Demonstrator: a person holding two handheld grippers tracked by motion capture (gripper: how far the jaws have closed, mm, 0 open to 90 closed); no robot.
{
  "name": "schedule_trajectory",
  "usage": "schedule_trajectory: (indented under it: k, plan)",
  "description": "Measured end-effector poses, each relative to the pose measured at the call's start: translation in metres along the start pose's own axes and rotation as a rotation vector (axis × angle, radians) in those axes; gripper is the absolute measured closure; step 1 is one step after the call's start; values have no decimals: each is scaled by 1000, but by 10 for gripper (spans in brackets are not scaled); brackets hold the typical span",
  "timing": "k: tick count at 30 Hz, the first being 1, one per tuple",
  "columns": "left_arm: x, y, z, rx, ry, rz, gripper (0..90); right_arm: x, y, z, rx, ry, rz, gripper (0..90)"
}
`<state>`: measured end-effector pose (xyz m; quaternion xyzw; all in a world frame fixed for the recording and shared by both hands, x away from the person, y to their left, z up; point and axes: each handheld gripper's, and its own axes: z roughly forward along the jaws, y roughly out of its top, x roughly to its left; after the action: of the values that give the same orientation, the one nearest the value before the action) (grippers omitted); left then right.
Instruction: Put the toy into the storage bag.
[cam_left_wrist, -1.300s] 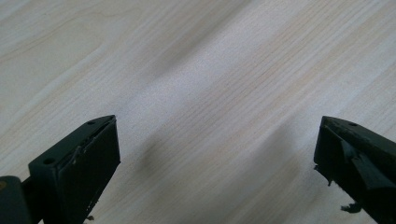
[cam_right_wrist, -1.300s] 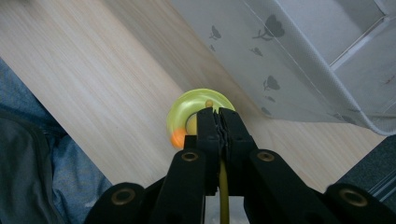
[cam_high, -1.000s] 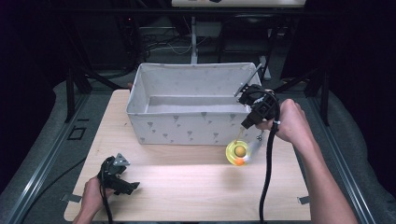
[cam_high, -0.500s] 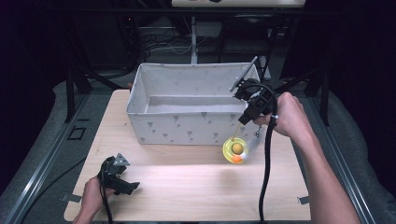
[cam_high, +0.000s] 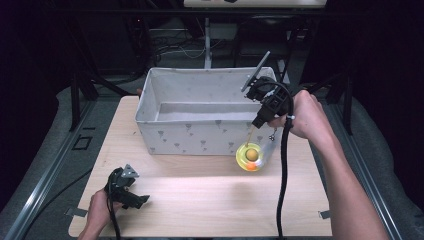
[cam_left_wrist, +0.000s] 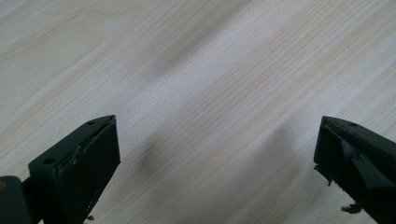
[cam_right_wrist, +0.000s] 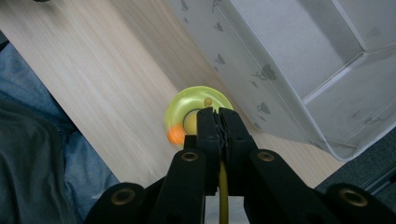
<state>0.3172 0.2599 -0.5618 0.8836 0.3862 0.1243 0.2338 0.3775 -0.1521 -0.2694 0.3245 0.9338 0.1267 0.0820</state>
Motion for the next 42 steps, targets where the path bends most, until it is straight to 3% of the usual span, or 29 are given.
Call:
schedule_trajectory:
  k: [42]
  plan:
    - [1,0,0,2,-3,-1,5,-2,36,-61,-50,-54,-11,887]
